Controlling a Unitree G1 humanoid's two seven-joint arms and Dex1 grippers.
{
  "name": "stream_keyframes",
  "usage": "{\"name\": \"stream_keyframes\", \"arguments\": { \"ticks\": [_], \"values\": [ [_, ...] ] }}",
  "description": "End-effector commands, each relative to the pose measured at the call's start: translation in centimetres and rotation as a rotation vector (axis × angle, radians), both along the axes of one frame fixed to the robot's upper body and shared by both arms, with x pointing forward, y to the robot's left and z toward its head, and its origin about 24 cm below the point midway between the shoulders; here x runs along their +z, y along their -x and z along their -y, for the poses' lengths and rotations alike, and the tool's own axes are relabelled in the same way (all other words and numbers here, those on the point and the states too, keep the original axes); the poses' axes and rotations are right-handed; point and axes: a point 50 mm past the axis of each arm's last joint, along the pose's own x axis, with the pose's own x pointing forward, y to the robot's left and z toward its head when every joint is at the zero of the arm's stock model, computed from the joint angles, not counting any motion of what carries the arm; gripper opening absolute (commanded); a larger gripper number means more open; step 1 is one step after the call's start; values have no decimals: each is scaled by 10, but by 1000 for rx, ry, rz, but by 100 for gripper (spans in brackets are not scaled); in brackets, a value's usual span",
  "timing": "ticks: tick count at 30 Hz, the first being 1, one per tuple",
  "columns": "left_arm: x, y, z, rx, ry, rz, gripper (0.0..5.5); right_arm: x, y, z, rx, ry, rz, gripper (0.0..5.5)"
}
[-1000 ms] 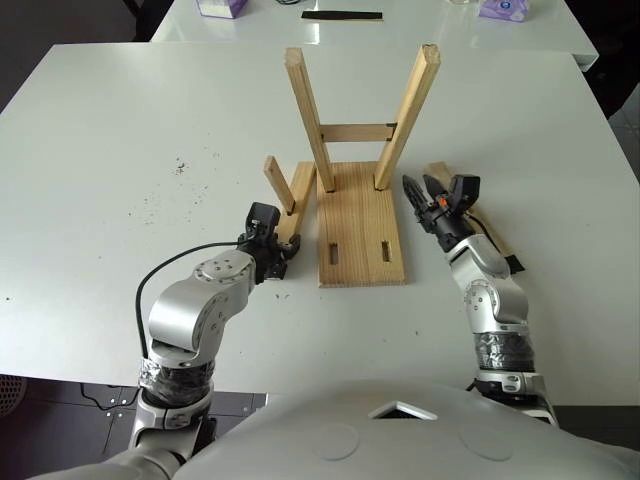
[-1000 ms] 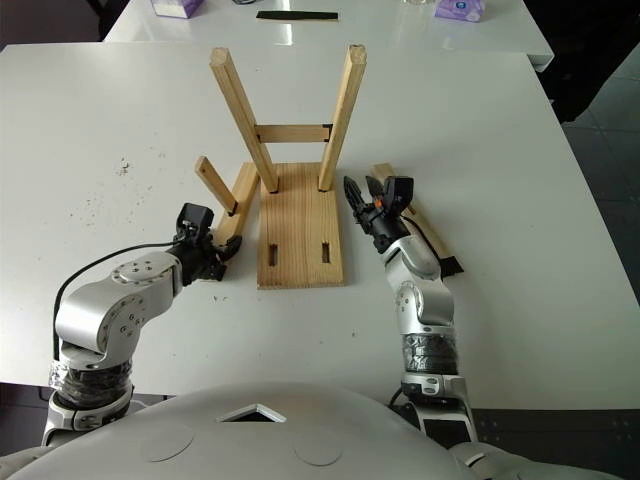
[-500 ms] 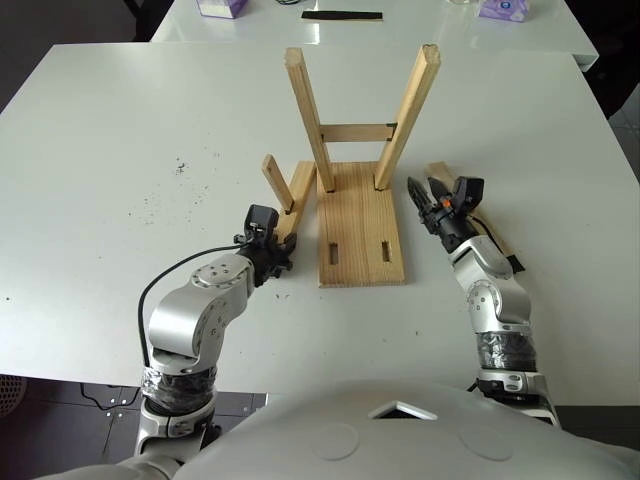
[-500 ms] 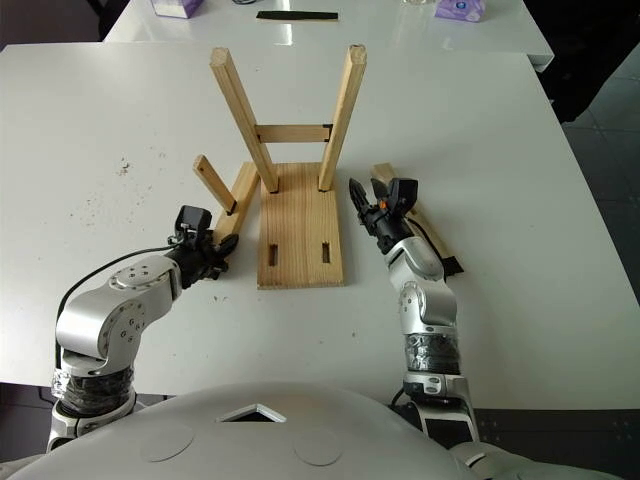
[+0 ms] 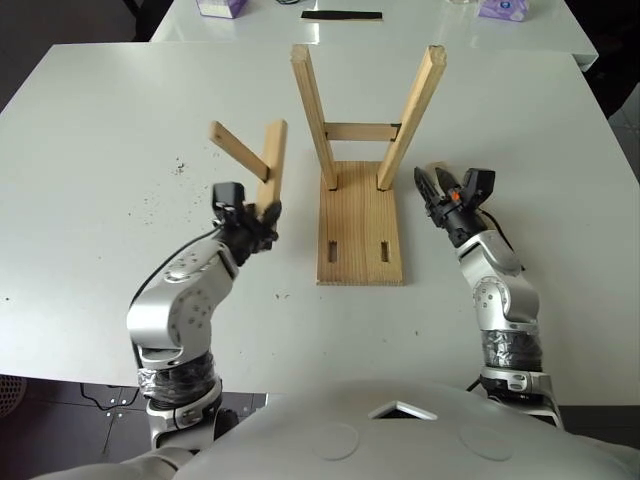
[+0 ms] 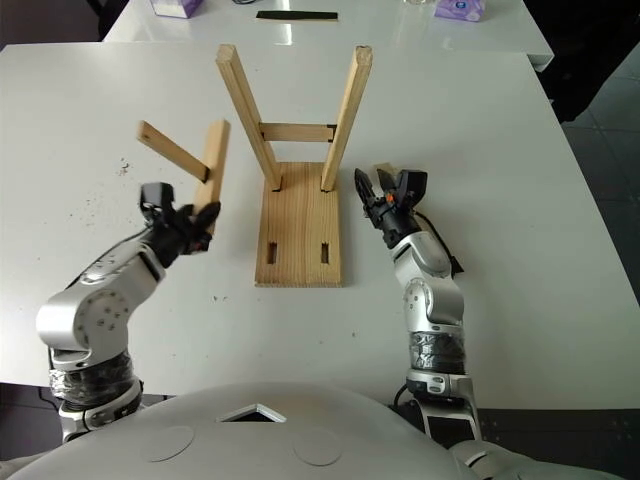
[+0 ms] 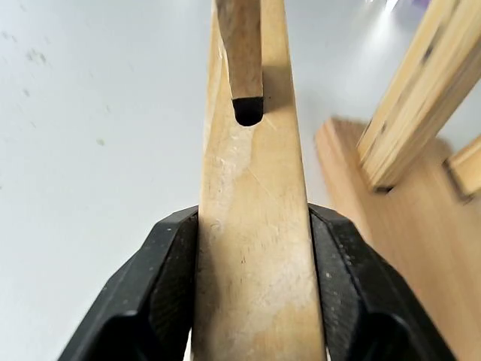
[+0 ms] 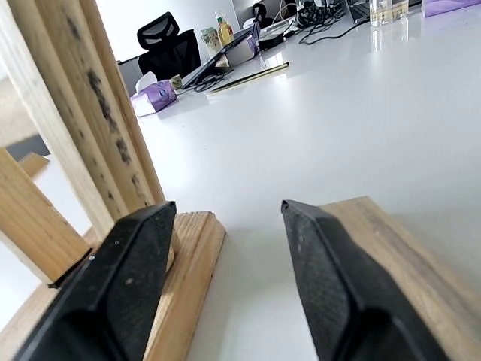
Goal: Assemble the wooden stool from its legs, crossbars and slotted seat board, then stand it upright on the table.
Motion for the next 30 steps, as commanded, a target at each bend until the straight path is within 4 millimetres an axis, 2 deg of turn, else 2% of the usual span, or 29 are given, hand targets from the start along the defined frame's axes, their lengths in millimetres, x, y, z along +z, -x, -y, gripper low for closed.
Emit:
{"name": "stream_keyframes", "arguments": {
  "ticks": [1, 4, 7, 10, 14, 17, 20, 30],
  "values": [
    [65, -21, -26, 97, 369, 399, 201, 59, -20, 16, 28, -161, 175, 260],
    [108, -25, -32, -6, 516, 641, 201, 115, -35, 9, 206, -263, 332, 260],
    [136, -18, -21, -238, 536, 801, 201, 157, -41, -12, 461, -244, 396, 260],
    [146, -16, -7, -429, 524, 845, 201, 184, -38, -26, 647, -245, 425, 260],
    [143, -11, 16, -688, 445, 826, 200, 217, -23, -43, 919, -247, 462, 260],
    [136, -5, 25, -834, 383, 798, 200, 231, -15, -44, 1069, -225, 457, 260],
    [131, 0, 28, -933, 328, 774, 200, 235, -14, -39, 1142, -191, 433, 260],
    [116, 4, 26, -1072, 204, 713, 200, 242, -11, -35, 1280, -163, 398, 260]
  ]
}}
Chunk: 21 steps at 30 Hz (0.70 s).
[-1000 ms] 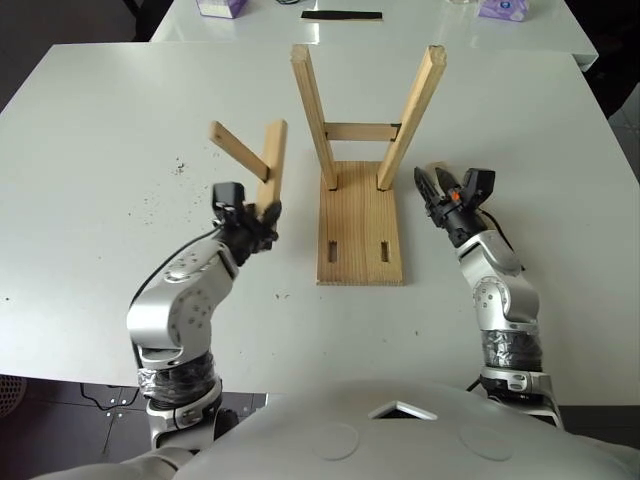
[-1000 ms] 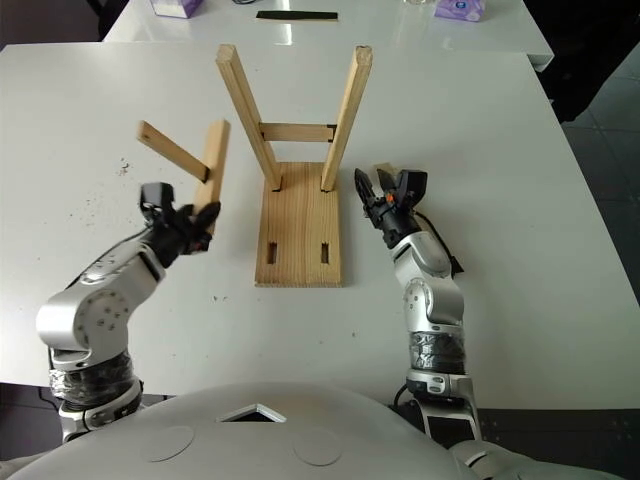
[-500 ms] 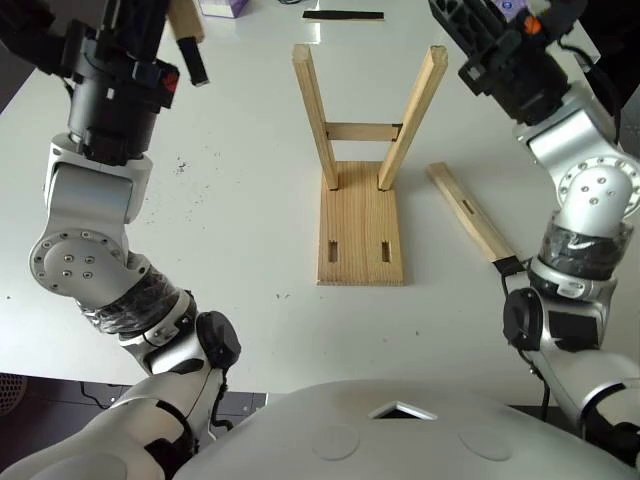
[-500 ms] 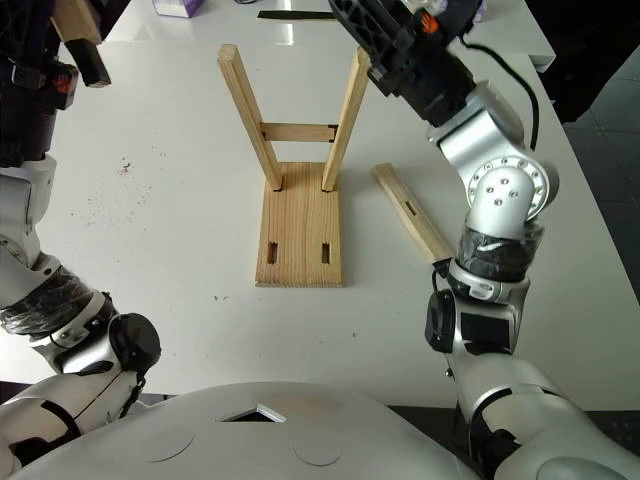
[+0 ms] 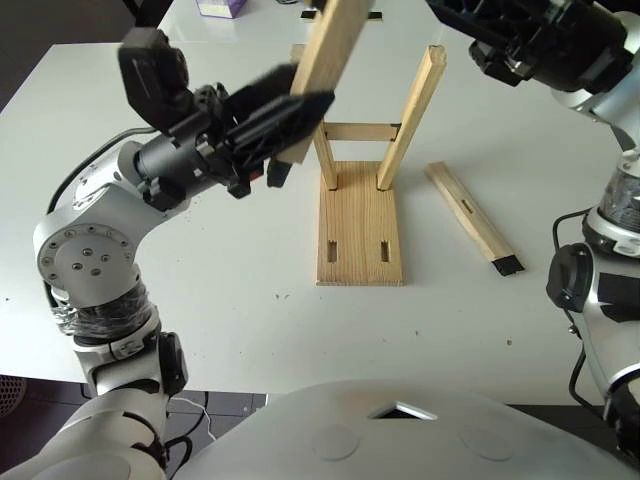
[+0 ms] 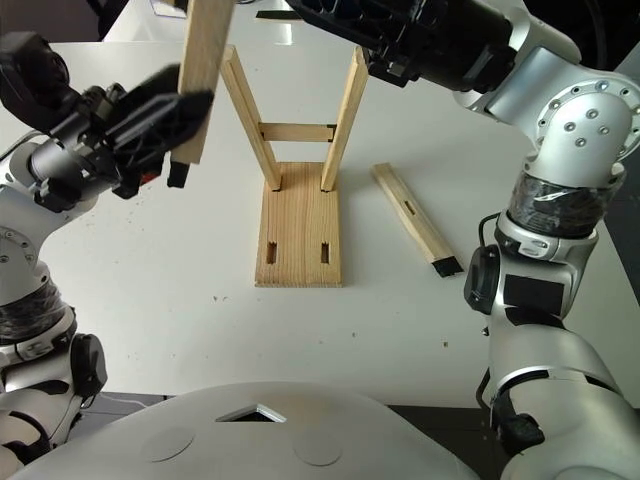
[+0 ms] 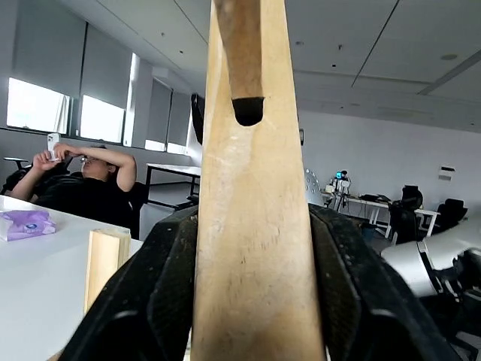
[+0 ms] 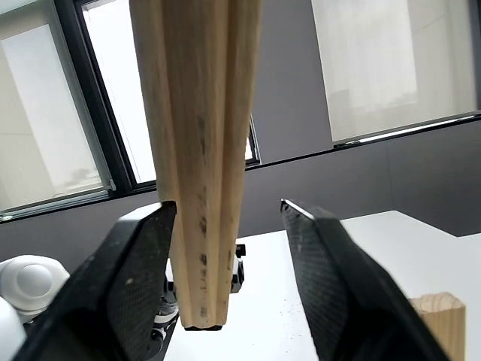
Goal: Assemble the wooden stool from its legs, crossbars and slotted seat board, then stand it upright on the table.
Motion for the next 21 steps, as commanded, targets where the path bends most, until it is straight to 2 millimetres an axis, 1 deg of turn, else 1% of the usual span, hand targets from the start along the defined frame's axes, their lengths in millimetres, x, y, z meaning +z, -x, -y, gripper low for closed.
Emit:
{"name": "stream_keyframes", "arguments": {
  "ticks": [1, 6, 12, 20, 21],
  "values": [
    [-2, 1, 1, -25, -51, 29, 200, 6, 4, -4, 55, 27, 23, 260],
    [-3, 0, 1, -33, -63, 39, 200, 5, 7, -7, 106, 45, 31, 260],
    [-6, 1, 6, -61, -76, 42, 200, -1, 14, -18, 161, 64, 30, 260],
    [-9, 2, 9, -76, -96, 38, 200, 0, 16, -23, 176, 60, 44, 260],
    [-9, 2, 9, -74, -94, 37, 200, 0, 17, -23, 178, 57, 46, 242]
  ]
}}
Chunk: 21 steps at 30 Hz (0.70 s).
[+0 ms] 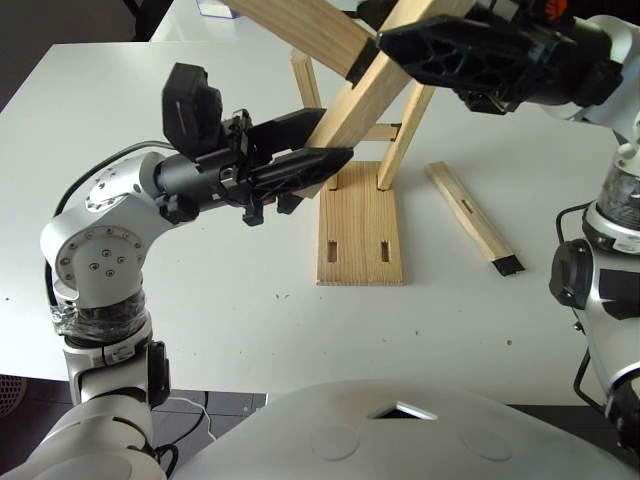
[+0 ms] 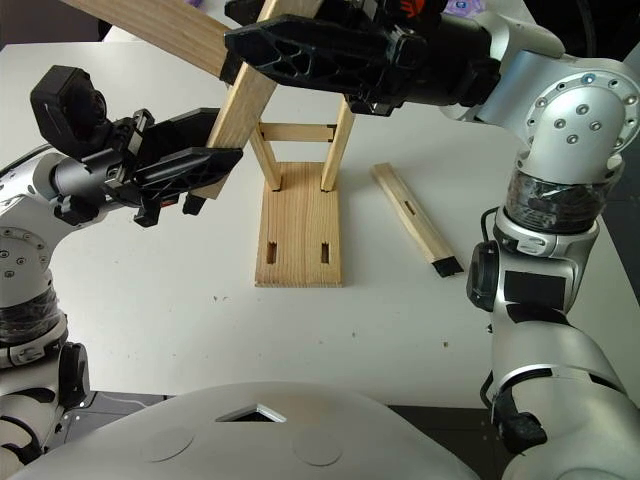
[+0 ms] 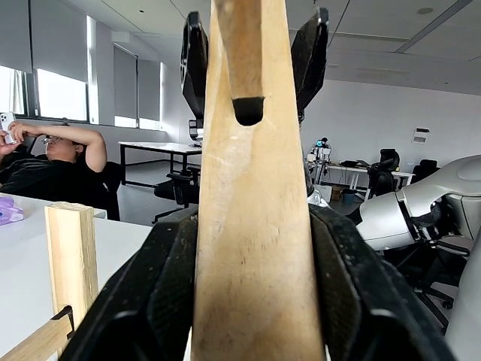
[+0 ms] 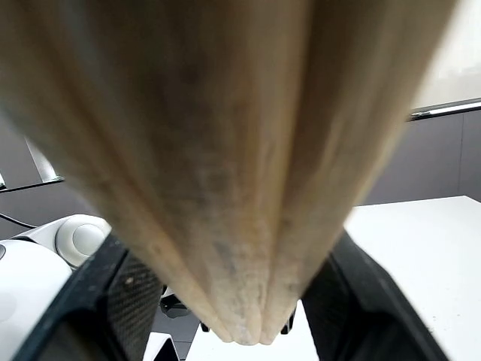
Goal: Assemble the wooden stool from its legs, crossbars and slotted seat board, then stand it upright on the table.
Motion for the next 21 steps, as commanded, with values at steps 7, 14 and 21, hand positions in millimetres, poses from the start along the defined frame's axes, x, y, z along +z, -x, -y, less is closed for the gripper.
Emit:
{"name": "stream_keyframes", "arguments": {
  "ticks": [7, 14, 21],
  "values": [
    [-1, 0, -1, 25, -17, -7, 200, 4, 8, 0, 38, -24, 22, 210],
    [-5, -3, -3, 68, -47, -16, 200, 3, 6, 2, -2, -20, 40, 210],
    [-8, -5, -3, 84, -43, -74, 262, -2, 0, 8, -88, -36, 38, 201]
  ]
}}
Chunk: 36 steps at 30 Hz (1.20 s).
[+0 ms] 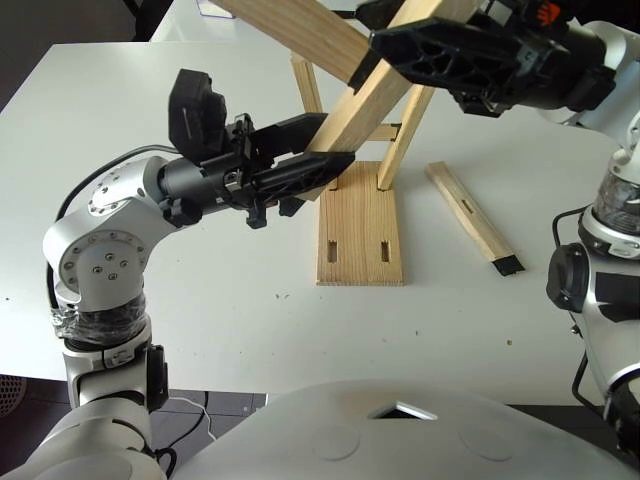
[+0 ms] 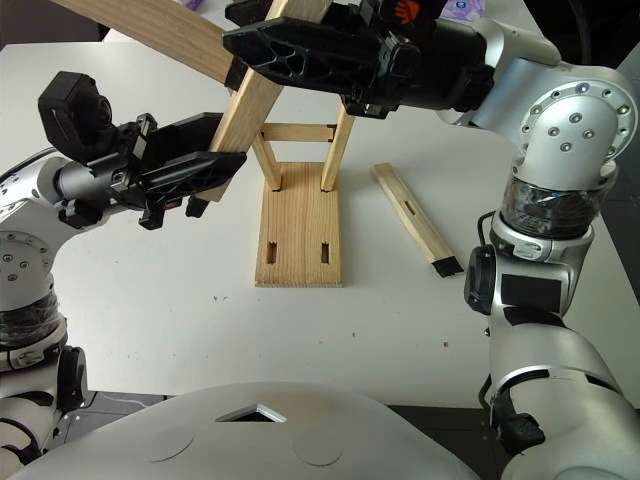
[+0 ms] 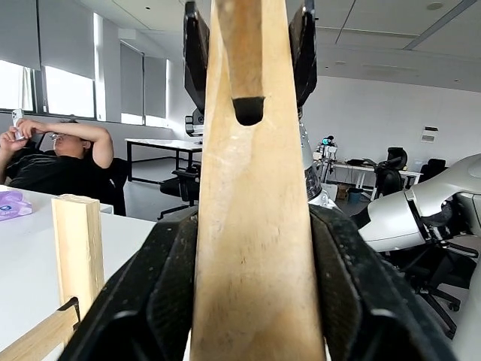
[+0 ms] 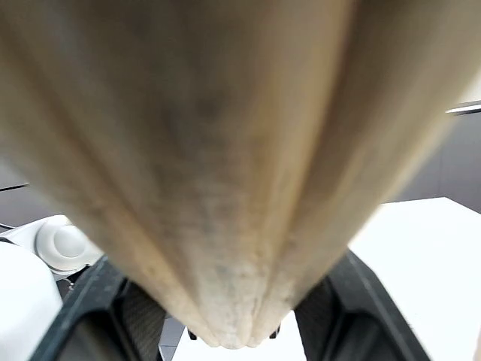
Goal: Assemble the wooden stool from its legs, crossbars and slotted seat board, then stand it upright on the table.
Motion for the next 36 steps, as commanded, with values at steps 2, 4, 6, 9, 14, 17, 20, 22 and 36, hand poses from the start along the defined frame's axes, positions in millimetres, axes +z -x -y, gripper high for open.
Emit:
{"name": "stream_keyframes", "arguments": {
  "ticks": [2, 4, 6, 9, 14, 17, 20, 22, 36],
  "values": [
    [-6, -5, -5, 54, -28, -68, 294, 1, 5, 7, -17, -41, 19, 201],
    [-8, -9, -7, 96, -31, -86, 316, 1, 6, 9, -32, -56, 22, 201],
    [-16, -10, -12, 143, -52, -112, 316, 2, 4, 14, -75, -76, 31, 201],
    [-29, -9, -26, 238, -77, -149, 316, 1, 0, 26, -174, -65, 70, 201],
    [-68, 0, -64, 521, -152, -242, 316, -7, -5, 56, -321, 14, 141, 201],
    [-81, 5, -79, 703, -90, -286, 316, -27, -1, 63, -316, 112, 148, 201],
    [-85, 2, -89, 880, 33, -316, 316, -48, -1, 66, -306, 200, 148, 201],
    [-85, -3, -91, 964, 125, -329, 316, -60, -2, 66, -295, 257, 156, 201],
    [-86, -13, -102, 1230, 408, -413, 316, -96, 10, 60, -56, 391, 109, 201]
  ]
}}
